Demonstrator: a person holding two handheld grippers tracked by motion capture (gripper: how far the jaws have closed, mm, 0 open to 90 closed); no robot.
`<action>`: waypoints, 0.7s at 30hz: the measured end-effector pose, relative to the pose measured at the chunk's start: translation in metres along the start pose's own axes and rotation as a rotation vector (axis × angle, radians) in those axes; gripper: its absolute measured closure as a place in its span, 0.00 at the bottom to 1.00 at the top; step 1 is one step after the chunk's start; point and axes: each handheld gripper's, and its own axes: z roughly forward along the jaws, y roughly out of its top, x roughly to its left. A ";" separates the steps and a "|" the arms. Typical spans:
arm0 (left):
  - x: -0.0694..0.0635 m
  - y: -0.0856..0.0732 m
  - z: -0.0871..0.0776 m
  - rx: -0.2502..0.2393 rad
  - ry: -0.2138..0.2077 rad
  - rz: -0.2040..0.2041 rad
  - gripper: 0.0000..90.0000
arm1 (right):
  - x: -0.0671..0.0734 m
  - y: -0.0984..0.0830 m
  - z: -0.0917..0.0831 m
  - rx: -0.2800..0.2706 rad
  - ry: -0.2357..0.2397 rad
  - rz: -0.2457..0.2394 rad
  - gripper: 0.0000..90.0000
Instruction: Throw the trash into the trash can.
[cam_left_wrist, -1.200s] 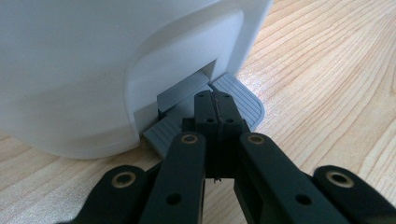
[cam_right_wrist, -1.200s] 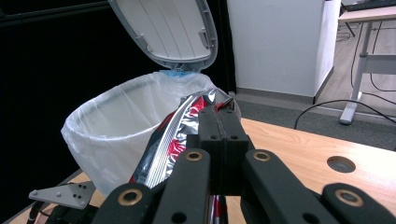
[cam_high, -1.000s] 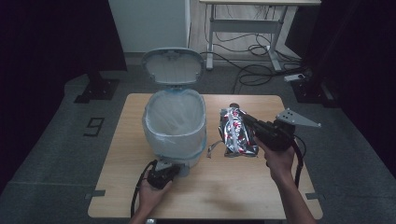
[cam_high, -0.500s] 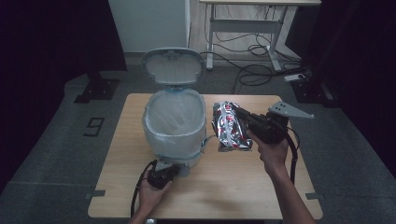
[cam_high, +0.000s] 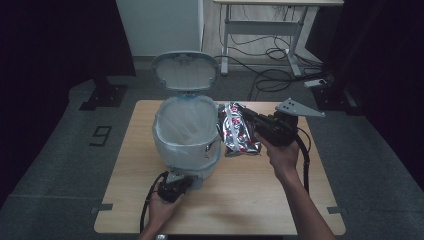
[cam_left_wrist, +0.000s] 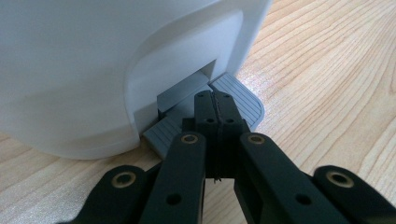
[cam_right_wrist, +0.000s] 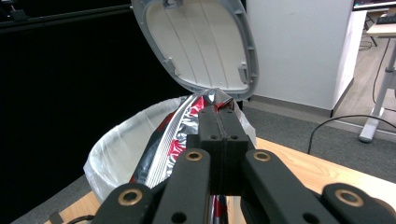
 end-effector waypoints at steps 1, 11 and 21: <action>0.000 0.000 0.000 0.000 -0.001 0.001 1.00 | 0.001 0.001 0.002 0.000 0.002 0.000 1.00; 0.000 0.000 0.000 0.000 0.000 0.001 1.00 | 0.005 0.008 0.014 0.002 0.014 0.000 1.00; 0.000 0.000 0.000 0.000 0.002 0.002 1.00 | 0.009 0.015 0.023 0.002 0.018 -0.009 1.00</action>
